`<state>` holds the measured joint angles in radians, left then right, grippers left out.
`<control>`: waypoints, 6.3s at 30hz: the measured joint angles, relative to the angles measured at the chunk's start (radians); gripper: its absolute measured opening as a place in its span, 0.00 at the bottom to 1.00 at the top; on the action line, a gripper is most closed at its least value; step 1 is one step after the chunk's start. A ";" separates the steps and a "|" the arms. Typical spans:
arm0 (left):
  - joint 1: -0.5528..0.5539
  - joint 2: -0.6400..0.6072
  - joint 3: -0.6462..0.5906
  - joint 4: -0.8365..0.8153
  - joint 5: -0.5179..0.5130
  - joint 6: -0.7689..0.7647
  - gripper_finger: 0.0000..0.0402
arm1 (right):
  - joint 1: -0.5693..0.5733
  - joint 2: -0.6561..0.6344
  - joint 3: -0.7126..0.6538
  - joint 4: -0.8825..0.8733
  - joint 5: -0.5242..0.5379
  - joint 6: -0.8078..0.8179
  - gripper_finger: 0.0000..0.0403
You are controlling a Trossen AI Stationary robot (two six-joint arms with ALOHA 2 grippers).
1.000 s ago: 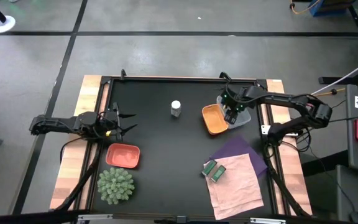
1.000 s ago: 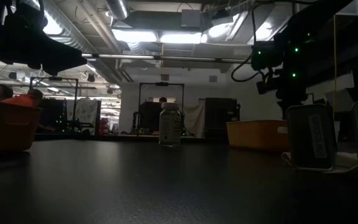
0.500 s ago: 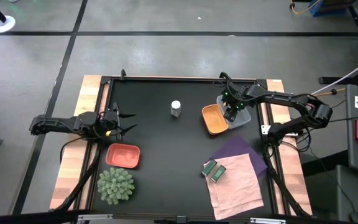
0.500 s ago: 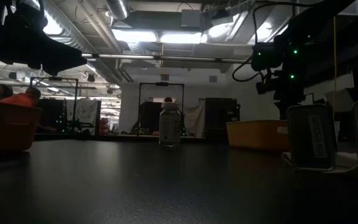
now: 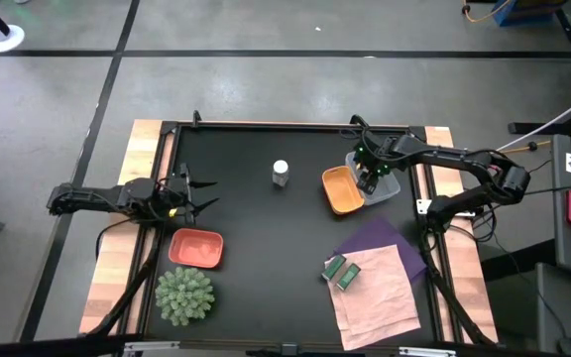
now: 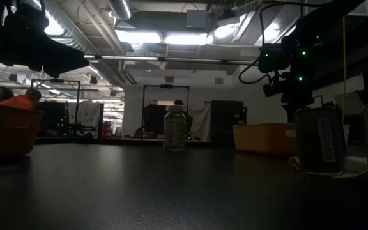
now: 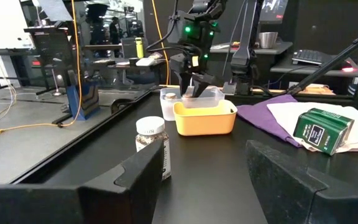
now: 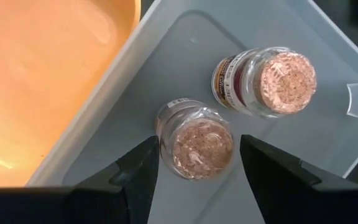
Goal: Sort spices by type
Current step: Put the brown seasoning bottle into the transparent bin, then put the white seasoning bottle into the orange bin
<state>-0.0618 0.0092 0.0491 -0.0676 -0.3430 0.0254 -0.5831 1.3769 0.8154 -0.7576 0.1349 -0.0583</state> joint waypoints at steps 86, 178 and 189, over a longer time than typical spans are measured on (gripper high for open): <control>0.180 1.285 0.378 0.759 -0.116 -0.038 0.60 | 0.001 -0.005 0.272 -0.175 -0.241 -0.082 0.56; 0.015 1.061 0.636 -0.082 0.058 -0.336 0.47 | 0.001 -0.005 0.272 -0.152 -0.241 -0.082 0.56; -0.280 0.927 0.635 -0.463 0.056 -0.638 0.47 | 0.001 -0.005 0.272 -0.151 -0.241 -0.082 0.56</control>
<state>-0.3414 0.9363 0.6846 -0.5308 -0.2872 -0.6124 -0.5823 1.3724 1.0870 -0.9089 -0.1059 -0.1399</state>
